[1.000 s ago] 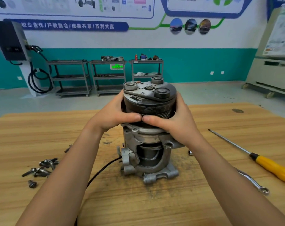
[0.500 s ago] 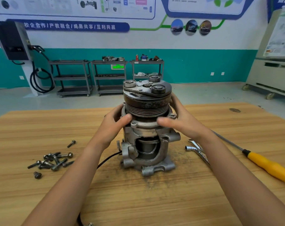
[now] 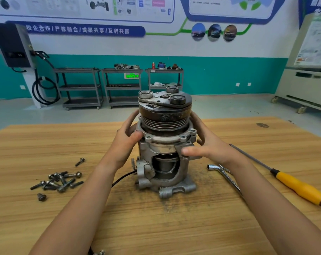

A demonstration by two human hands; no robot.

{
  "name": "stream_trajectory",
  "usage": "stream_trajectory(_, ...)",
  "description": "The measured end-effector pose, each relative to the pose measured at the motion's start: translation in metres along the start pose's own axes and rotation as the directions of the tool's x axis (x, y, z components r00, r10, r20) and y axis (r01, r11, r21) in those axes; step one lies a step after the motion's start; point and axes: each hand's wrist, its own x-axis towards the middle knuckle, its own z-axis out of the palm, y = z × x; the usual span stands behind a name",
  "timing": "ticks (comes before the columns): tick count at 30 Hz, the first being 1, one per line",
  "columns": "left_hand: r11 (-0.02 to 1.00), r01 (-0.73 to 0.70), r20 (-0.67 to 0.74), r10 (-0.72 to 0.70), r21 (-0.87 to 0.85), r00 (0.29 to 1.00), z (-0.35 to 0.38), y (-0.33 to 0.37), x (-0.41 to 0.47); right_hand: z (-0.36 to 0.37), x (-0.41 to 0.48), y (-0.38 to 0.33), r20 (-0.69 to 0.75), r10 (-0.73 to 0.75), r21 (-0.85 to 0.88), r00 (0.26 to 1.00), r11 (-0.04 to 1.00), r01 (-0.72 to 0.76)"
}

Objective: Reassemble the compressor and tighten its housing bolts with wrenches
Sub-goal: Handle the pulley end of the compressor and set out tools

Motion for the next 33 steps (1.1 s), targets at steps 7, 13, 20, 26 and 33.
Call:
stream_trajectory(7,0.997,0.016,-0.052,-0.020,-0.078,0.998,-0.002,0.001,0.003,0.011,-0.003,0.001,-0.191,-0.031,-0.012,0.981,1.000,0.029)
stream_trajectory(13,0.995,-0.001,-0.055,-0.004,-0.097,0.998,0.005,0.004,-0.001,0.023,-0.005,0.008,-0.252,-0.035,-0.032,0.967,0.999,0.028)
stream_trajectory(20,0.974,0.059,-0.174,-0.099,-0.219,0.980,0.033,0.003,-0.002,0.053,-0.003,0.019,-0.410,0.207,0.401,0.888,0.916,-0.029)
stream_trajectory(26,0.963,0.034,-0.230,-0.098,-0.267,0.968,0.049,-0.005,0.002,0.036,0.012,0.026,-0.509,0.193,0.510,0.839,0.853,0.114)
stream_trajectory(33,0.973,0.053,-0.235,-0.107,-0.227,0.966,0.086,-0.011,0.041,-0.014,0.024,0.044,-0.551,0.150,0.356,0.821,0.932,0.068)
